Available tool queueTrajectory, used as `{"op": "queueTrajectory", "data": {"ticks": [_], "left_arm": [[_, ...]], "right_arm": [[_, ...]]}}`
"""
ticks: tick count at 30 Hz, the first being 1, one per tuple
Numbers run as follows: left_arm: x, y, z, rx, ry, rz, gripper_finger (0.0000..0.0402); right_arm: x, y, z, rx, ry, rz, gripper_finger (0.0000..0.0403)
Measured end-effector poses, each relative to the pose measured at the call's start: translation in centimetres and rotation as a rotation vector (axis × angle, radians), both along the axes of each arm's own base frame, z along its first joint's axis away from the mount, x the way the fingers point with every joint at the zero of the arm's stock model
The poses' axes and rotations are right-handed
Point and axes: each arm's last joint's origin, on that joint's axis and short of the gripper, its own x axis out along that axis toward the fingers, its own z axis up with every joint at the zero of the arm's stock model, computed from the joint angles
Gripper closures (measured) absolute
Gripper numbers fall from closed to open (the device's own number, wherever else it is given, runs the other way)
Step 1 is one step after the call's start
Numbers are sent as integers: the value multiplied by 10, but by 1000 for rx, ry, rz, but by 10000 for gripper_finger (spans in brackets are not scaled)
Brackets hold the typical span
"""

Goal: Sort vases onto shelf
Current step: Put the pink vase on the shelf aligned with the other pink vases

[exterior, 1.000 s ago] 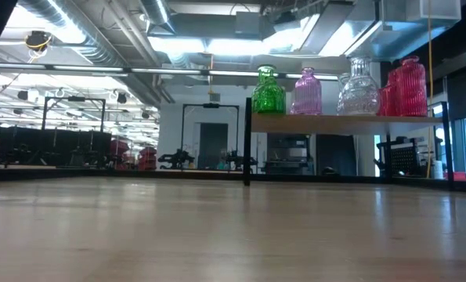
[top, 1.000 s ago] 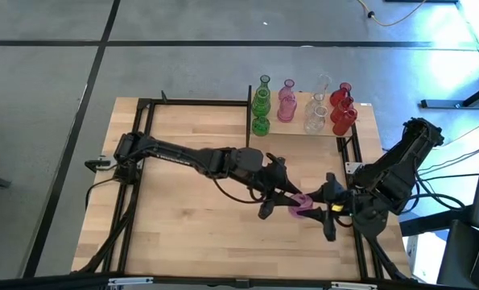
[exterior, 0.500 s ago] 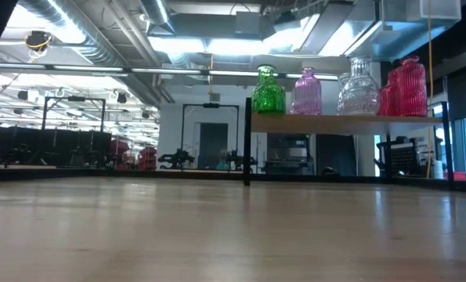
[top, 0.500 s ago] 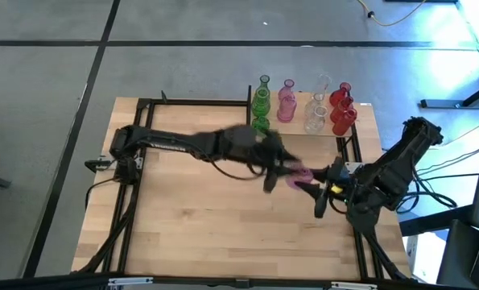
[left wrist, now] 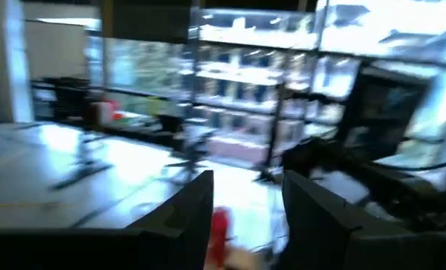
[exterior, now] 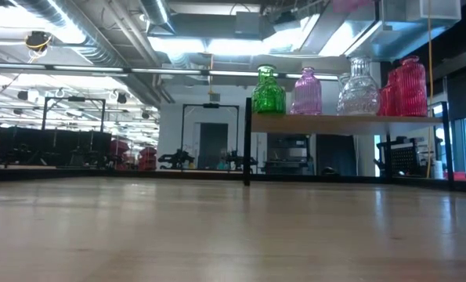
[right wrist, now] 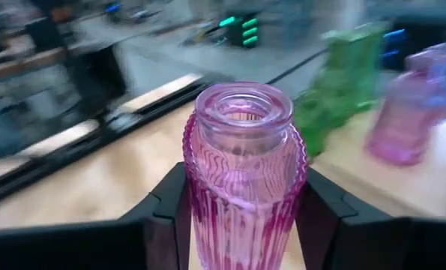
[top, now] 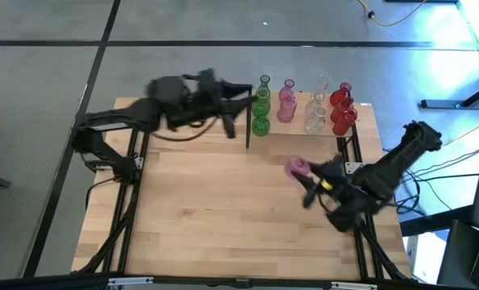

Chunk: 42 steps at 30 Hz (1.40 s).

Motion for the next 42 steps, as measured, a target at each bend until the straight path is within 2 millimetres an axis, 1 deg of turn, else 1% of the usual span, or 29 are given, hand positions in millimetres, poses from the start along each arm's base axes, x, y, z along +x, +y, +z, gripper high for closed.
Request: {"op": "queueTrajectory", "data": {"ticks": [2,5,7,9,11,13,18,23,30,35,42], "left_arm": [[-20,-1,4,31,90,95,251],[-37,0,-1,47,228,230,251],[-46,0,-5,55,302,264,251],[-61,2,-4,60,357,272,251],[-72,5,-5,66,413,289,251],[-82,10,-9,70,492,323,251],[-97,26,-20,100,663,379,251],[-104,43,-25,136,777,410,251],[-101,58,-37,96,814,312,250],[-99,64,-46,92,849,274,250],[-96,68,-64,47,900,263,250]], "right_arm": [[12,-3,-7,-35,-3,-71,261],[32,-5,-25,-39,34,-141,261],[45,-7,-37,-29,46,-192,261],[55,-11,-47,-30,34,-256,261],[64,-19,-56,-26,18,-329,261],[71,-29,-66,19,9,-406,261],[84,-52,-81,62,-21,-563,261],[92,-75,-85,78,-8,-650,261],[97,-102,-85,22,62,-714,261],[98,-114,-85,-9,114,-734,261],[99,-126,-85,3,118,-772,261]]}}
